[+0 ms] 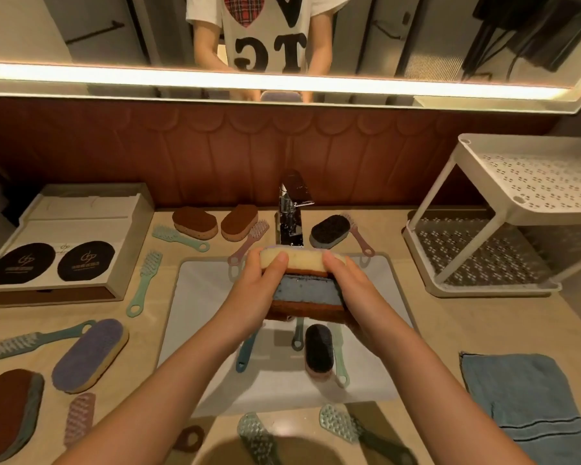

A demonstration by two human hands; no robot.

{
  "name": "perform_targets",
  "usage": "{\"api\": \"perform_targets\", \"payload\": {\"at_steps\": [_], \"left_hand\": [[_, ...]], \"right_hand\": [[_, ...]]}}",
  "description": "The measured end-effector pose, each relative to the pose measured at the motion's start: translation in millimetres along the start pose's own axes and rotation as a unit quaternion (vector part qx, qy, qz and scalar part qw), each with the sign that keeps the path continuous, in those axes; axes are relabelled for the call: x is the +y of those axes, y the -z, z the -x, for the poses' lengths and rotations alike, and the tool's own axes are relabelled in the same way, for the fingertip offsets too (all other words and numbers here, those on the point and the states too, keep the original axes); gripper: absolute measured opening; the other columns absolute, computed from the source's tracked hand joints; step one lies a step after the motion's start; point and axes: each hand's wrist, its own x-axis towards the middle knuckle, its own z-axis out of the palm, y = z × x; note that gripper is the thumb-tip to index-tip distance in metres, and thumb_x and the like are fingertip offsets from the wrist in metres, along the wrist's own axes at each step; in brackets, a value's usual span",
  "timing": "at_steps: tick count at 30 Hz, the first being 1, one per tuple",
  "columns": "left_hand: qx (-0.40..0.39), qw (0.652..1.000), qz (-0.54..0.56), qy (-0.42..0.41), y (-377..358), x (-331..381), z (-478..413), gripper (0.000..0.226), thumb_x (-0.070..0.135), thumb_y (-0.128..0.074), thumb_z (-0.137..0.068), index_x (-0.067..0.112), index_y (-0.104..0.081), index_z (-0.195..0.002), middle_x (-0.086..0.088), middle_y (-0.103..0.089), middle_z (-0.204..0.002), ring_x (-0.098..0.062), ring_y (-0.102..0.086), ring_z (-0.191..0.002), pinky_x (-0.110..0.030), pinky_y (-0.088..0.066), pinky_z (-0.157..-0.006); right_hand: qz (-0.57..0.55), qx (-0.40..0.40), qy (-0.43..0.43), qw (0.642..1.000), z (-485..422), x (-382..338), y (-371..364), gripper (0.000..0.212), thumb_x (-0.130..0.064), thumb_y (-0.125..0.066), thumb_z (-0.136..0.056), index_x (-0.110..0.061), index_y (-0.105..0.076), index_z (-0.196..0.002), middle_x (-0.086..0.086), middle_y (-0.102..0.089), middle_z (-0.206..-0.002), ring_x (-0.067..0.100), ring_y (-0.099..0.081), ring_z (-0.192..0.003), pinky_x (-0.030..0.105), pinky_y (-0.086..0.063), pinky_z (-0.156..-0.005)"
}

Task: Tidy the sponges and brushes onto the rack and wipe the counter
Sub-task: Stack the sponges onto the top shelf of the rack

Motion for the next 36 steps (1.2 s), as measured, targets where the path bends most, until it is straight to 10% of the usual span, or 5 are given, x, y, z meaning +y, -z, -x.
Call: {"api": "perform_targets", "payload": {"at_steps": [5,16,31,36], "left_hand": [[0.018,1.0,-0.023,-0.002,-21.2,21.8,-17.3,0.043,0.05,-0.035,-0.094,0.025,-0.039,-0.13,-0.008,-0.057,-0.114,-0.021,-0.061,-0.102,-0.045,-0.053,-0.089],[-0.047,0.994,-0.018,-0.1,-118.7,105.6,-54.4,0.054,0.067,-0.038,-0.083,0.036,-0.05,-0.126,-0.002,-0.062,-0.121,-0.021,-0.062,-0.109,-0.051,-0.052,-0.09],[-0.015,0.985,-0.062,-0.16,-254.9,161.4,-151.3,0.036,0.04,-0.043,-0.095,0.027,-0.04,-0.128,0.009,-0.062,-0.097,0.004,-0.058,-0.082,-0.007,-0.045,-0.062],[-0.045,0.952,-0.23,-0.195,-269.7,161.3,-188.1,0.061,0.047,-0.06,-0.084,0.023,-0.039,-0.136,-0.003,-0.049,-0.135,-0.019,-0.043,-0.126,-0.042,-0.038,-0.106]], "right_hand": [[0.104,-0.038,0.032,0.993,9.2,-29.1,47.7,0.038,-0.046,-0.047,-0.091,-0.038,-0.038,-0.128,-0.004,-0.057,-0.107,0.014,-0.062,-0.095,0.033,-0.059,-0.076],[0.071,0.051,0.166,0.982,3.4,-93.2,173.5,0.029,-0.04,-0.053,-0.088,-0.029,-0.058,-0.114,0.003,-0.066,-0.103,0.014,-0.066,-0.092,0.034,-0.057,-0.076],[0.075,0.145,0.164,0.973,-51.4,-146.9,330.0,0.036,-0.041,-0.052,-0.091,-0.021,-0.057,-0.121,0.005,-0.063,-0.108,0.018,-0.063,-0.099,0.029,-0.056,-0.072],[0.065,0.164,0.131,0.976,-78.9,-151.2,361.6,0.032,-0.039,-0.053,-0.091,-0.02,-0.059,-0.115,0.007,-0.063,-0.111,0.021,-0.063,-0.1,0.032,-0.057,-0.071]]}}
